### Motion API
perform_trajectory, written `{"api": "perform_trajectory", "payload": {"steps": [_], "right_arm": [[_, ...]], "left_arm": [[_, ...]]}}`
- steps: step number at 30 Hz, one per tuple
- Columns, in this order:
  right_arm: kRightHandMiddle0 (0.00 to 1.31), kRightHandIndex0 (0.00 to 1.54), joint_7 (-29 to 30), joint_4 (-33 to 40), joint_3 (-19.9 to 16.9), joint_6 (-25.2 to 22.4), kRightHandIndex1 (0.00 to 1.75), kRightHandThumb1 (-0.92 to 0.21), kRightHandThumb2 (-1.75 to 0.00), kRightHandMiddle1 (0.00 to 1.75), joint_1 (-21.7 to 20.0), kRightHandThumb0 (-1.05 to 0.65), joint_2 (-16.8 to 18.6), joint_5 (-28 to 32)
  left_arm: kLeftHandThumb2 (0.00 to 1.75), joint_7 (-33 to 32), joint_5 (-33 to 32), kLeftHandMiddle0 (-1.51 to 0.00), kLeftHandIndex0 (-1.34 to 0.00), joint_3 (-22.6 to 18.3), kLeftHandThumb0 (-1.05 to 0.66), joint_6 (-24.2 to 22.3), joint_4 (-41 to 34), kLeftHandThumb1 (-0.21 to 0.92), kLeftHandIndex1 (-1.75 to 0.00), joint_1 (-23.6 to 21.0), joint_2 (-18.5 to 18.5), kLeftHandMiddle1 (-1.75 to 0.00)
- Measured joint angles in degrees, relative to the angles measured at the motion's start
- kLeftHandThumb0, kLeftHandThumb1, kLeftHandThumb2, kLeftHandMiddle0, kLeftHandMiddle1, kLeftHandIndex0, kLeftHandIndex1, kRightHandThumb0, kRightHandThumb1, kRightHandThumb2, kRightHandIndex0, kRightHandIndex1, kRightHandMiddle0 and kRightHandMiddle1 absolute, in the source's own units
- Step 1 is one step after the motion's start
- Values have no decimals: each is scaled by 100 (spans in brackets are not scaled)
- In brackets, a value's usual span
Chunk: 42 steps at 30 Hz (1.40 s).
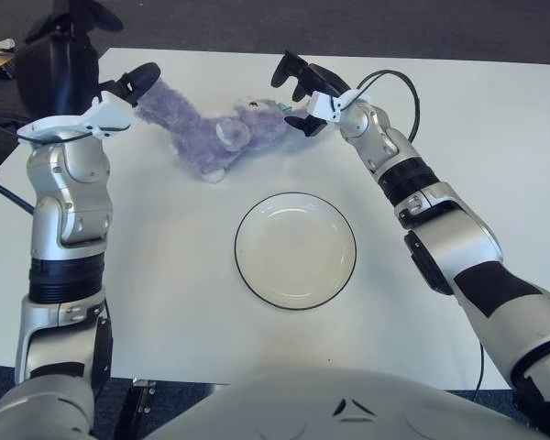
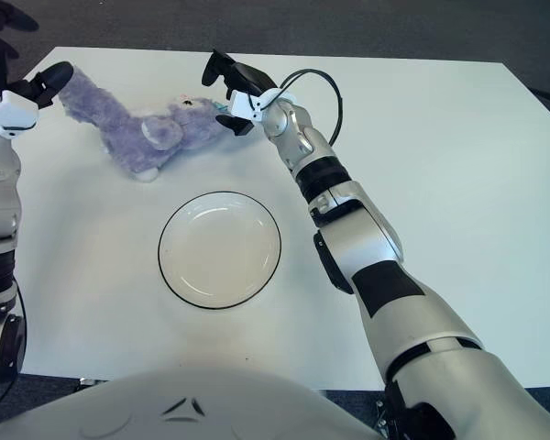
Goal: Put the doll into the plate.
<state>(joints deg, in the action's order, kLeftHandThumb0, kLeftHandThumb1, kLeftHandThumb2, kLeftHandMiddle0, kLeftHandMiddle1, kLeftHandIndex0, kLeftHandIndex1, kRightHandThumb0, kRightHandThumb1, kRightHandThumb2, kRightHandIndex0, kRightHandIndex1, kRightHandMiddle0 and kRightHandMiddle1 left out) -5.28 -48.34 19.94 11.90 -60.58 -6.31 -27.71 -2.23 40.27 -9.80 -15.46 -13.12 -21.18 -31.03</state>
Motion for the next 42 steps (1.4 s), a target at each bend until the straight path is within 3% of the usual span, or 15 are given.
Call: {"api": "perform_trajectory", "payload": {"steps": [2,12,17,22,29,37,42], "right_arm": [[4,28,0,0,-2,0,114,-26,-116,138,0,-32,-7,1],[3,28,0,9,-12,-1,112,-26,-116,138,0,-33,-6,4],[3,27,-2,75,-17,-41,111,-27,-116,137,9,-33,-10,3],[4,26,-5,170,-17,-82,108,-28,-115,137,10,-35,7,4],[1,27,-19,231,-37,-152,105,-33,-111,136,36,-40,-1,9],[0,31,-21,255,-36,-177,106,-37,-106,136,68,-44,-29,3],[0,33,-20,254,-35,-176,108,-38,-104,136,71,-46,-47,3]], "left_arm": [[69,233,9,-35,-2,0,-91,-199,-59,92,-140,58,-56,-129],[84,1459,-171,-42,0,-41,-96,-1250,-462,92,-92,262,-217,-127],[84,1779,-283,-43,0,60,-94,-1840,-836,92,-71,376,11,-131],[84,2139,-334,-32,0,244,-89,-2597,-1156,92,-57,384,212,-108],[93,2888,-707,-22,0,317,-90,-3656,-1313,92,-37,309,142,-82],[99,3144,-1798,-24,0,-135,-93,-3557,-410,92,-42,152,74,-73],[95,3159,-2669,-20,0,-534,-90,-3511,-210,92,-41,62,382,-80]]}}
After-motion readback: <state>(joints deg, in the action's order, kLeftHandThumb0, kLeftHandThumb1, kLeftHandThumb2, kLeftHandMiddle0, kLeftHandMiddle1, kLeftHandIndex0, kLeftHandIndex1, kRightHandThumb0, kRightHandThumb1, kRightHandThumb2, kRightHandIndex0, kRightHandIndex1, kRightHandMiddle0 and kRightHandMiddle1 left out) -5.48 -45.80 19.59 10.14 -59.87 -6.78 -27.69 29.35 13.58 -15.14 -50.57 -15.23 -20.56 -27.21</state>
